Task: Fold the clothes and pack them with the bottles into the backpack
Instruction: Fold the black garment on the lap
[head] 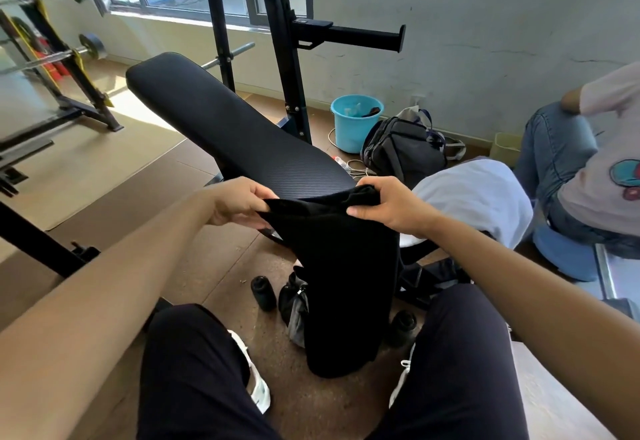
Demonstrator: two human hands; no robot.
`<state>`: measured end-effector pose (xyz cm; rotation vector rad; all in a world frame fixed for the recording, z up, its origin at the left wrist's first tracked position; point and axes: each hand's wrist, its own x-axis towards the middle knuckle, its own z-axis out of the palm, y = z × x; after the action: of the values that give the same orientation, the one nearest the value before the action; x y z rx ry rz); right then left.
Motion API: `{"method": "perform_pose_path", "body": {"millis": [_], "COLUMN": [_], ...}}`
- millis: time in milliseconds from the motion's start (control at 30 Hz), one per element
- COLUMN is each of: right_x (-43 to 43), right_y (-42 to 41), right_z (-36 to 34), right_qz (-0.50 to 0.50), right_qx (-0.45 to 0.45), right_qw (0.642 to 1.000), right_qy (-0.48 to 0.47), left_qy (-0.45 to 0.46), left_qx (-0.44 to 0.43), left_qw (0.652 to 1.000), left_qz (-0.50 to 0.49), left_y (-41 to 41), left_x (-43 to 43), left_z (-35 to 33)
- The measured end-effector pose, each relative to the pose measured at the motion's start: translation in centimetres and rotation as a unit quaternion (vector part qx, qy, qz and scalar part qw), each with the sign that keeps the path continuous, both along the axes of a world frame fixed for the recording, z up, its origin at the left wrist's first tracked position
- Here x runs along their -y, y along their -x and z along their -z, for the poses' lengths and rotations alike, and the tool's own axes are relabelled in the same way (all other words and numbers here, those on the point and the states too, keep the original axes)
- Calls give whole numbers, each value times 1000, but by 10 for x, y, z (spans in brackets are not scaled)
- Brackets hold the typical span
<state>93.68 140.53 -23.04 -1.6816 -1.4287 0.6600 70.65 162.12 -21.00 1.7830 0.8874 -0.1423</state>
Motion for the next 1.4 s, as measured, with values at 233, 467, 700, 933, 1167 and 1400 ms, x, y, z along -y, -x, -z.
{"method": "perform_pose_path", "body": {"millis": [233,467,700,933,1167,1400], "right_x": [-12,-25,-30,-36,-26,-18], "right_y": [-3,10,37,54,64,36], "right_z": [-23,-46,-53,-63,-78,-85], "right_qz": [24,36,129,183,175,225], "right_qx": [38,-26,-364,-471,-502,-437], "right_qw": [999,997,922,861,840,853], "right_qy": [21,61,-9,-53,-107,-176], "left_qy": [15,157,-33,-33,-206,-104], "left_qx": [125,392,380,301,157,183], "left_qw": [979,861,899,939,941,966], "left_qz": [-157,-284,-216,-161,-218,-149], "left_y": [-11,-36,-33,-9,-42,-43], "left_x": [-7,7,45,117,134,107], "left_z": [-21,-41,-9,102,139,139]}}
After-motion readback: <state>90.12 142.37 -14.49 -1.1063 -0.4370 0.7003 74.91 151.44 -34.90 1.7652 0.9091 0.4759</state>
